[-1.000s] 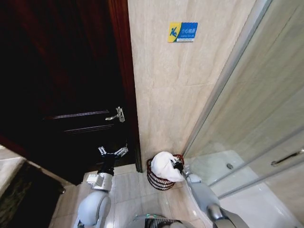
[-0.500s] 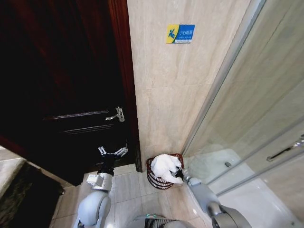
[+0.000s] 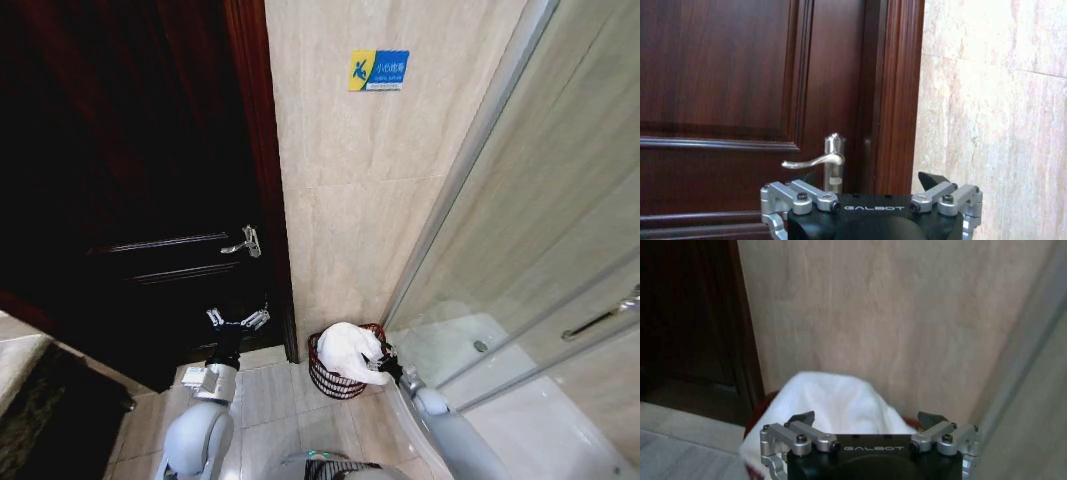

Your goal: Discard the used towel into the hamper.

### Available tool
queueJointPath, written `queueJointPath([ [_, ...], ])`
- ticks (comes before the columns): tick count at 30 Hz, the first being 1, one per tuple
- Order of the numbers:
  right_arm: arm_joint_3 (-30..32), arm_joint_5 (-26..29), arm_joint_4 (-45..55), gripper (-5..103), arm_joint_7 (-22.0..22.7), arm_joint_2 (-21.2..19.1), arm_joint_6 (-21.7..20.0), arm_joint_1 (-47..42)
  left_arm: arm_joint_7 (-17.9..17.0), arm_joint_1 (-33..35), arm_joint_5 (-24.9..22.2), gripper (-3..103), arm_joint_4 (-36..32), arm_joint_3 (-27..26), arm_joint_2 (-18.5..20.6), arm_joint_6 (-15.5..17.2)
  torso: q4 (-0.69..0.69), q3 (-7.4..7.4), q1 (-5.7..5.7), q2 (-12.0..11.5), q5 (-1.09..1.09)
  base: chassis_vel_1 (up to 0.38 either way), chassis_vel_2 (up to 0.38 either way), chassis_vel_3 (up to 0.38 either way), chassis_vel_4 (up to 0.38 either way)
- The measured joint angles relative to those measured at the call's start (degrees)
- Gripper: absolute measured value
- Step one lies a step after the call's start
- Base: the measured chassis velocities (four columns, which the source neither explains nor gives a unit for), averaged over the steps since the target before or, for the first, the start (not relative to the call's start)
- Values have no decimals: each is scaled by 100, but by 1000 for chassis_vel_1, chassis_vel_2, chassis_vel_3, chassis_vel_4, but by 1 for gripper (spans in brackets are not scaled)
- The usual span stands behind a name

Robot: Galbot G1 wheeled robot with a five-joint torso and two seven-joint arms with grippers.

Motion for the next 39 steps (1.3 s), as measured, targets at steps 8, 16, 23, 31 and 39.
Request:
queueJointPath([
  [8,386,-38,-298,100,333,325,-272,-668,0,0,0,100,0,0,0,0,-1,0,-1,0,2,0,0,0,0],
  [16,366,-118,-1206,100,-13,398,-417,-235,0,0,0,100,0,0,0,0,-1,0,-1,-1,-1,0,0,0,0],
  [23,547,-312,-2972,99,-554,1024,-89,1097,0,0,0,100,0,0,0,0,1,0,0,-3,4,0,0,0,0],
  [31,558,-448,-3136,81,-367,1044,-148,1603,0,0,0,100,0,-1,0,0,0,1,0,-3,1,0,0,0,0],
  [39,296,-329,-2914,61,-380,972,-115,1768,0,0,0,100,0,0,0,0,-2,0,0,-3,1,0,0,0,0],
])
